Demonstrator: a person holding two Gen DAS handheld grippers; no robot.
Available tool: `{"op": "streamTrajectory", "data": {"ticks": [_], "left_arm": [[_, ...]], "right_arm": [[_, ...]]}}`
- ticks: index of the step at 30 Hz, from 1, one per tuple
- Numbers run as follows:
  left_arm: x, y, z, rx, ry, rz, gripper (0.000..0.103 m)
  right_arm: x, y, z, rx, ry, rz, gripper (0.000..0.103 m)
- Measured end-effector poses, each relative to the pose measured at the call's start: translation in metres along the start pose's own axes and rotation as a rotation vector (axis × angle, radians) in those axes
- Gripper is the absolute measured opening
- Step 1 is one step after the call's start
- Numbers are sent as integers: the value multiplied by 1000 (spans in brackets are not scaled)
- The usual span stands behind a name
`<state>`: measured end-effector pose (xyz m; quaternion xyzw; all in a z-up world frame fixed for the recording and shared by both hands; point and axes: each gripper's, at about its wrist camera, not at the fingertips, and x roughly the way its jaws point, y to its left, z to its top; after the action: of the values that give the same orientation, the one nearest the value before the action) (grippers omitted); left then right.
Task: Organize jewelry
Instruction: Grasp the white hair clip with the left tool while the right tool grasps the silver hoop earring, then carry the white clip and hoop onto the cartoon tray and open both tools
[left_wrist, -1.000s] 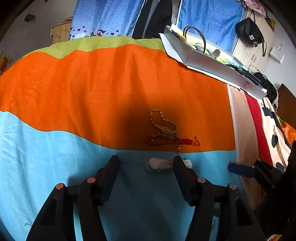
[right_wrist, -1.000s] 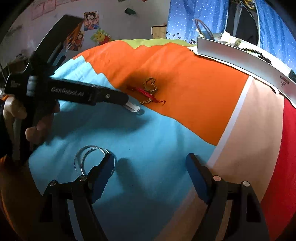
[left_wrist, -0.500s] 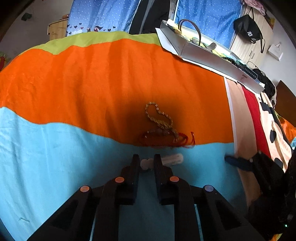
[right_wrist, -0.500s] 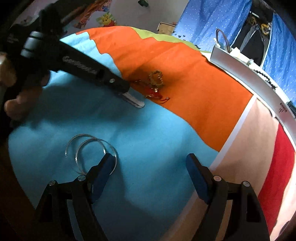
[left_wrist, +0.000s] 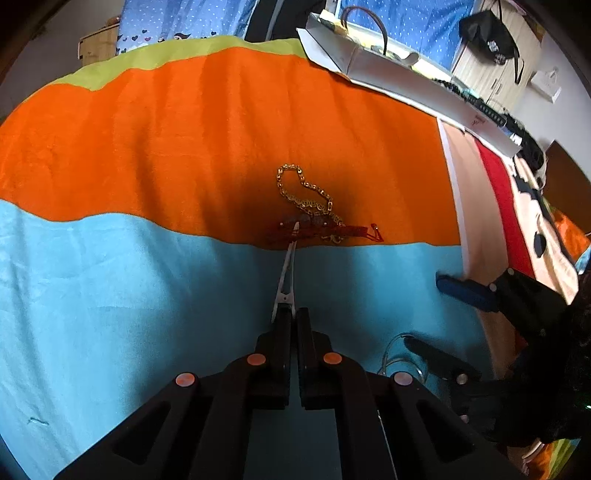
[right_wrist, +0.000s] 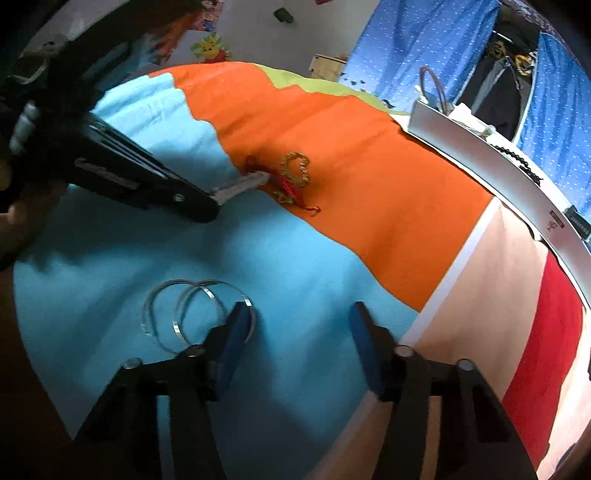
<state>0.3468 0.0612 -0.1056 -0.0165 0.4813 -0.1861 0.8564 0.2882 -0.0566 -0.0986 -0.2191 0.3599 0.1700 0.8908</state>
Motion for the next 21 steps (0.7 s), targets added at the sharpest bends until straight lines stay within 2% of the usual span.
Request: {"op": "streamTrajectory", "data": {"ticks": [4,8,10,13,14,16,21], "left_arm": [[3,-6,3,2,1,21,3],[1,-6,0,-43,0,16,3],[-1,-7,-3,-58,-3,16,3],[-3,-8,-9,-77,-5,13,3],[-5,-10,-11,-80,-6,13,3],[-8,-10,-17,-84,-5,13,3],[-19,-23,-29,-84,2,10,3]], "right_arm": [[-4,-4,-2,14,-8,97,38],[-3,-8,-3,46,15,215,38],[1,-5,-5,29,42,225,35],[4,4,-6,-1,65,237,19],[4,6,-7,-5,69,245,11],[5,10,-8,3,81,264,3],[-1,6,-10,57,71,230,2]]}}
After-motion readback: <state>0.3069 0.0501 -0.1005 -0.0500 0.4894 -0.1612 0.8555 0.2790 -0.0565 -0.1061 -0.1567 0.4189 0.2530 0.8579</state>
